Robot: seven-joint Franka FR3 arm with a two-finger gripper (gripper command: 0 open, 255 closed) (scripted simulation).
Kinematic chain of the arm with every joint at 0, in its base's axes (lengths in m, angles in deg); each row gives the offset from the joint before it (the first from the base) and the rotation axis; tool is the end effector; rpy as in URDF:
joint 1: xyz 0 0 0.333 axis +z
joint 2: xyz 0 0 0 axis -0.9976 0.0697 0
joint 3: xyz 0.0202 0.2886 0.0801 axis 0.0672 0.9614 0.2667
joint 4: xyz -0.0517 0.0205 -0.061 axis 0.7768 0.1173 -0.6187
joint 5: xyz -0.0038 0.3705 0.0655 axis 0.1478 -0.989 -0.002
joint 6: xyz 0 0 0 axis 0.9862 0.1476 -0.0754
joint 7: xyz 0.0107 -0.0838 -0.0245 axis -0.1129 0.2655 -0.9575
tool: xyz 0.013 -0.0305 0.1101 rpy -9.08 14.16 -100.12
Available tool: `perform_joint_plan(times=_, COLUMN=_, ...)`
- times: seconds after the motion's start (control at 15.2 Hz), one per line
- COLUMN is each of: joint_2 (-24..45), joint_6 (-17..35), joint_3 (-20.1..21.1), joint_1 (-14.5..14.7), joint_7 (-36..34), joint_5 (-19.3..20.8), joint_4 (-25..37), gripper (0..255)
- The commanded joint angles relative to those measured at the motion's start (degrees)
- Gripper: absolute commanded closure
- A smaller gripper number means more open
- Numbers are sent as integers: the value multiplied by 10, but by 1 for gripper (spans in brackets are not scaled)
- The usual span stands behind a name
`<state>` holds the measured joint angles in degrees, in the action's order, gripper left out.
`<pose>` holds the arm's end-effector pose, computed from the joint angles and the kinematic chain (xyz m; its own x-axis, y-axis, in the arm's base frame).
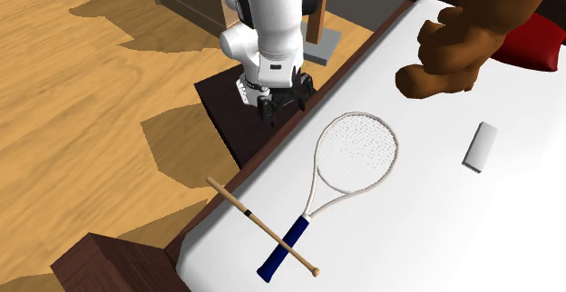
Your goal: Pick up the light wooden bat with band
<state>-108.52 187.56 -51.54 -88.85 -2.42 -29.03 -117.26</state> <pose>0.3714 -0.1107 0.5239 0.9824 0.0520 0.1794 0.0500 -0.9986 0.0151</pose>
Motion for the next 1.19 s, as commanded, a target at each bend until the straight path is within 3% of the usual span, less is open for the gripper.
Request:
perform_joint_plan(times=0.0, joint_2=31, joint_6=30, joint_3=-22, joint_1=-2, joint_7=33, joint_5=9, joint_4=5, gripper=0)
perform_joint_plan(times=0.59, joint_2=192, joint_6=152, joint_3=-108, joint_1=5, joint_7=177, joint_5=2, joint_4=56, gripper=0)
perform_joint_plan(times=1.12, joint_2=370, joint_6=225, joint_3=-158, joint_1=2, joint_7=335, joint_5=-87, joint_4=159, gripper=0)
